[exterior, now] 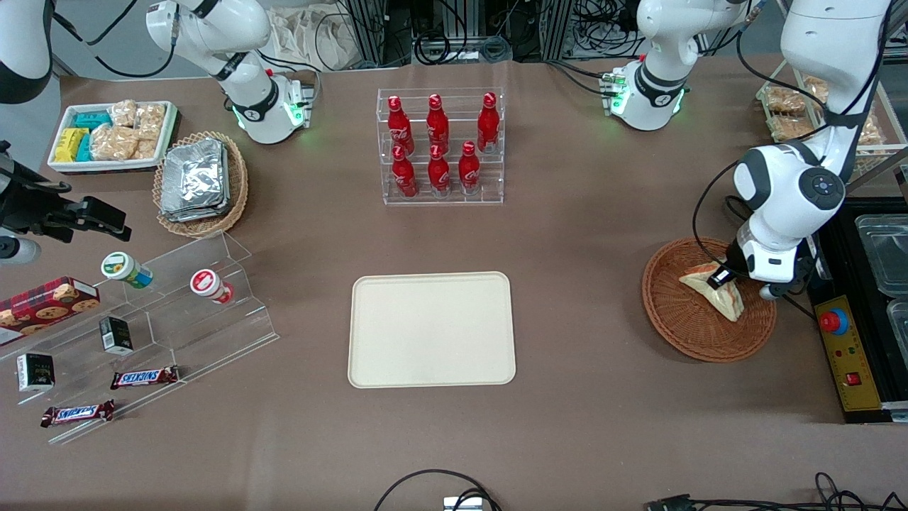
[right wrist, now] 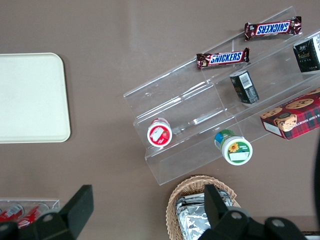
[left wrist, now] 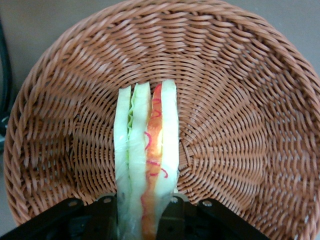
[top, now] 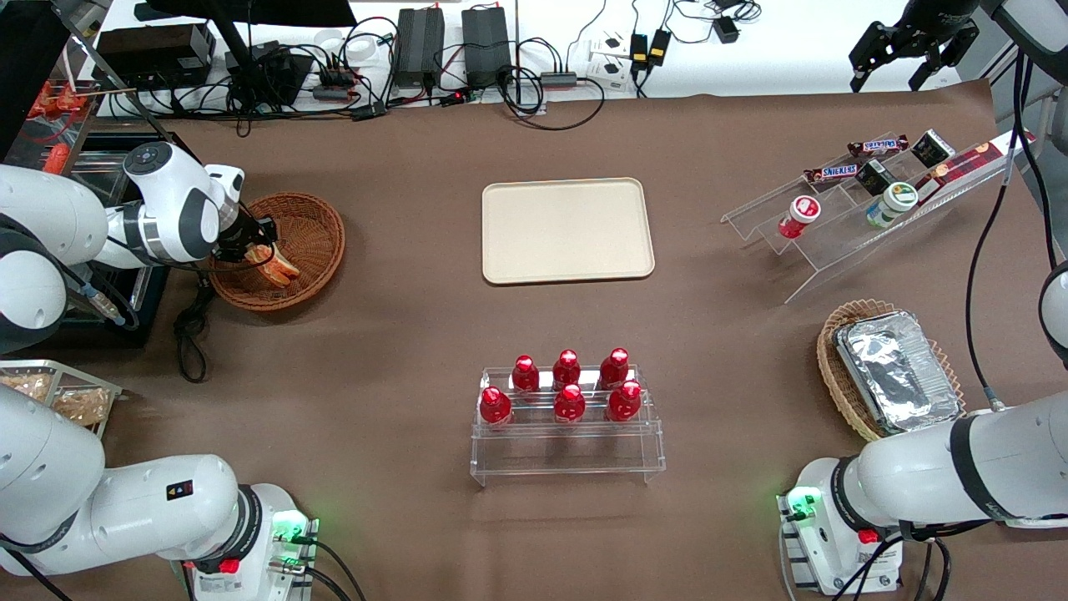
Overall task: Place sandwich from basket to tray
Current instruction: 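Lower the open left gripper around the wrapped sandwich and close it, then lift the held sandwich up out of the basket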
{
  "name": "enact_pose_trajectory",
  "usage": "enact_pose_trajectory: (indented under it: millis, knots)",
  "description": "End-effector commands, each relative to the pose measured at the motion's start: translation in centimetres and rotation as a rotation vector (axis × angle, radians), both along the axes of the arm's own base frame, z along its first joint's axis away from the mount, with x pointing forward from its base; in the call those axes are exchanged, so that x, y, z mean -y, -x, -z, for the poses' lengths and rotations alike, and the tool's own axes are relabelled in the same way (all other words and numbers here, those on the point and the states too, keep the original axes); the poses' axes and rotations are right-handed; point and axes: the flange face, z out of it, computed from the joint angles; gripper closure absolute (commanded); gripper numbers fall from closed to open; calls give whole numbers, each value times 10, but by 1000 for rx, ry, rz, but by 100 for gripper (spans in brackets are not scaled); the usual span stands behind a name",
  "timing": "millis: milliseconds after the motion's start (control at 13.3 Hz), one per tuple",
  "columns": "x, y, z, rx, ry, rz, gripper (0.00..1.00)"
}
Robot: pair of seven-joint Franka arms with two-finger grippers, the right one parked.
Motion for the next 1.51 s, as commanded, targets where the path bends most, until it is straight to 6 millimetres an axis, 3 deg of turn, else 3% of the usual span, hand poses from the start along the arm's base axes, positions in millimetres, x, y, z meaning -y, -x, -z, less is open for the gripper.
enact_pose_trajectory:
  millis: [0,226,452,678,979,1432]
  knots:
    - [15,-5,-21,6,-24,185,84]
    - [30,-8,-33,26,-52,415,84]
    - [48,-20,-59,22,-76,586,84]
    - [73,-50,-105,-49,-98,659,84]
    - [113,-75,-162,-53,-102,709,83]
    - [218,-103,-223,-54,-87,712,82]
